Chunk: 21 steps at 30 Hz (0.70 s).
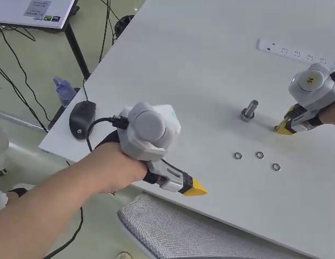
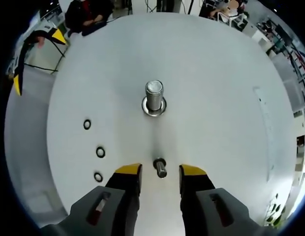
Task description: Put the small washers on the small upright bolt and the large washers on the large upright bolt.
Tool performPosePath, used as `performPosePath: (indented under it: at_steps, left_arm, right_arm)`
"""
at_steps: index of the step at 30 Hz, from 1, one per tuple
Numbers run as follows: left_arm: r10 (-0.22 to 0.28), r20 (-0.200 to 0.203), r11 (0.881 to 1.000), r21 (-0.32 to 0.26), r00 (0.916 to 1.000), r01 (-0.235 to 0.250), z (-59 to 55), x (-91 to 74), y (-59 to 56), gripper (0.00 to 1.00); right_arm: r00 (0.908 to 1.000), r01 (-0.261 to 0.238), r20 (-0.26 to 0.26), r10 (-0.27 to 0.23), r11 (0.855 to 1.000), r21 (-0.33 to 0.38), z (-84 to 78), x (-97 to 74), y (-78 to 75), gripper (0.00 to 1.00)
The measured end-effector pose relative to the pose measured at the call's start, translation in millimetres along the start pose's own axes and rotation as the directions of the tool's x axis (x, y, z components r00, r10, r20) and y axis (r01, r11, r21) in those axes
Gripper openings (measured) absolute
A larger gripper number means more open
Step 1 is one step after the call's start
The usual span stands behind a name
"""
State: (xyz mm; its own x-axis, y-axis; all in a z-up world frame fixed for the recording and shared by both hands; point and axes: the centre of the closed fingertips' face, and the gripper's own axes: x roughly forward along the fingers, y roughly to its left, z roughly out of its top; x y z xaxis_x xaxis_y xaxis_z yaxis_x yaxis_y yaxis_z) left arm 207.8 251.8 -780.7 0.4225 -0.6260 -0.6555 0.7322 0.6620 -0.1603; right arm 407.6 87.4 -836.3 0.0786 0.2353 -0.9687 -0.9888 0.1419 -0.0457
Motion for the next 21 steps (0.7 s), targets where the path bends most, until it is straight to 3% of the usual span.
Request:
performPosePath:
  at_steps: [3, 10, 15, 21]
  left_arm:
    - [0.007, -0.001, 1.0, -0.008, 1.0, -0.007, -1.0, -0.7, 2.1, 0.92]
    - [0.005, 0.012, 1.0, -0.002, 0.9999, -0.005, 6.5, -2.1, 1.1, 0.96]
    - [-0.003, 0.049, 0.999, -0.039, 0.9988, 0.005, 11.9, -6.2, 3.7, 1.0]
    - [0.01, 0.033, 1.0, -0.027, 0.9994, -0.009, 10.2, -7.9, 6.8, 0.99]
  right_arm:
    - [0.9998, 0.002, 0.02, -0.002, 1.0, -0.004, 7.0, -10.6, 2.3, 0.32]
    - [0.9999, 0.0, 0.016, 0.001, 1.0, -0.01, 7.5, -17.2, 3.9, 0.33]
    - [0.9998, 0.006, 0.017, -0.006, 1.0, -0.013, 6.7, -20.2, 1.9, 0.33]
    - [0.9996, 0.012, 0.025, -0.012, 1.0, -0.007, 6.9, -25.1, 4.6, 0.33]
